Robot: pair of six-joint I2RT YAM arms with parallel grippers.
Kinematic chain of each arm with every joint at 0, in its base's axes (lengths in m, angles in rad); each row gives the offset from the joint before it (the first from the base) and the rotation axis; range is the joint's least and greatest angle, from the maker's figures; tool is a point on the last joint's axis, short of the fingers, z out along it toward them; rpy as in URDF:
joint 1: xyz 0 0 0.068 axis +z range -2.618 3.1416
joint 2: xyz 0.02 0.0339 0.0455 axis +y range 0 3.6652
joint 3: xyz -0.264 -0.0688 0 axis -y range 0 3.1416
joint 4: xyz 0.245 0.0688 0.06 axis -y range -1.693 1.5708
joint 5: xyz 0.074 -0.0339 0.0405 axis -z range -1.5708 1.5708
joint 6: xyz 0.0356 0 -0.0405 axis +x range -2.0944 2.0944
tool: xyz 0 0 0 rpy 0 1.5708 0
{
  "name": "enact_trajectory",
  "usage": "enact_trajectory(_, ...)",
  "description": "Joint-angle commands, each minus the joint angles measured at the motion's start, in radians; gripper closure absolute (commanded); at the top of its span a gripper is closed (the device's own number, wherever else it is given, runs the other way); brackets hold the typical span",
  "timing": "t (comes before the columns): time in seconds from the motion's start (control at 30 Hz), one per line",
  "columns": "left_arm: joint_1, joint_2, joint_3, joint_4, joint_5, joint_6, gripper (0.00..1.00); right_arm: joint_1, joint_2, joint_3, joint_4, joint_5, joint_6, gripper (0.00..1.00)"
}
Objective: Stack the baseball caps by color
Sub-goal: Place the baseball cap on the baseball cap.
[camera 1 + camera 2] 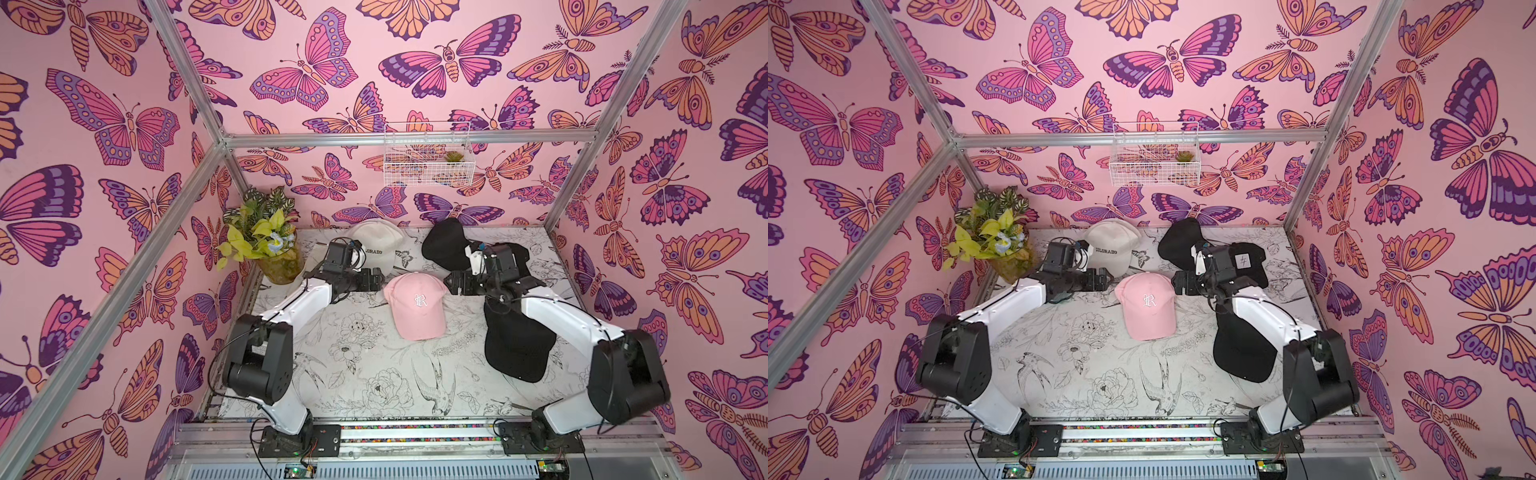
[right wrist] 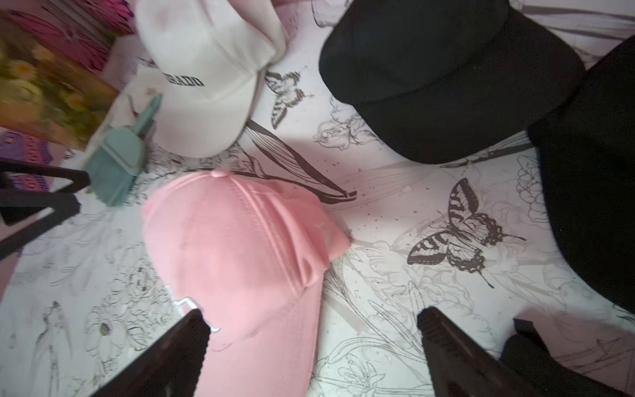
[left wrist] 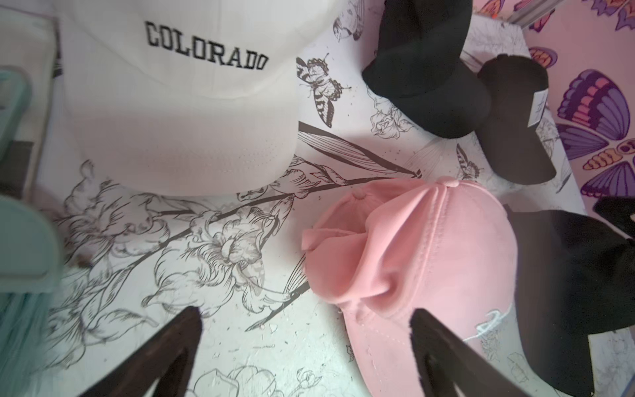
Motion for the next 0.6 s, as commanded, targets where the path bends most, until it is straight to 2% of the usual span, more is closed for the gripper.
enact_trajectory(0.0, -0.007, -0.078, -0.113, 0.020, 0.019, -0.147, 0.00, 0.001, -0.044, -0.128, 0.160, -0.112, 0.079, 0.01)
enact_trajectory(0.13, -0.053, -0.129, -0.231, 0.193, 0.258, -0.324, 0.01, 0.003, -0.075, -0.281, 0.369, -0.195, 0.199, 0.01)
enact_trajectory(0.17, -0.079, -0.129, -0.245, 0.229, 0.284, -0.364, 0.02, 0.009, -0.068, -0.309, 0.420, -0.209, 0.223, 0.01)
enact_trajectory(0.23, -0.142, -0.123, -0.246, 0.230, 0.248, -0.367, 0.02, 0.027, -0.045, -0.335, 0.474, -0.225, 0.229, 0.00)
enact_trajectory(0.3, -0.191, -0.105, -0.261, 0.232, 0.179, -0.374, 0.02, 0.055, -0.026, -0.344, 0.487, -0.218, 0.201, 0.04)
enact_trajectory(0.43, -0.212, -0.056, -0.282, 0.258, 0.145, -0.398, 0.04, 0.102, -0.007, -0.382, 0.516, -0.139, 0.165, 0.15)
enact_trajectory(0.57, -0.215, -0.019, -0.292, 0.298, 0.127, -0.391, 0.13, 0.123, 0.025, -0.367, 0.502, -0.093, 0.135, 0.23)
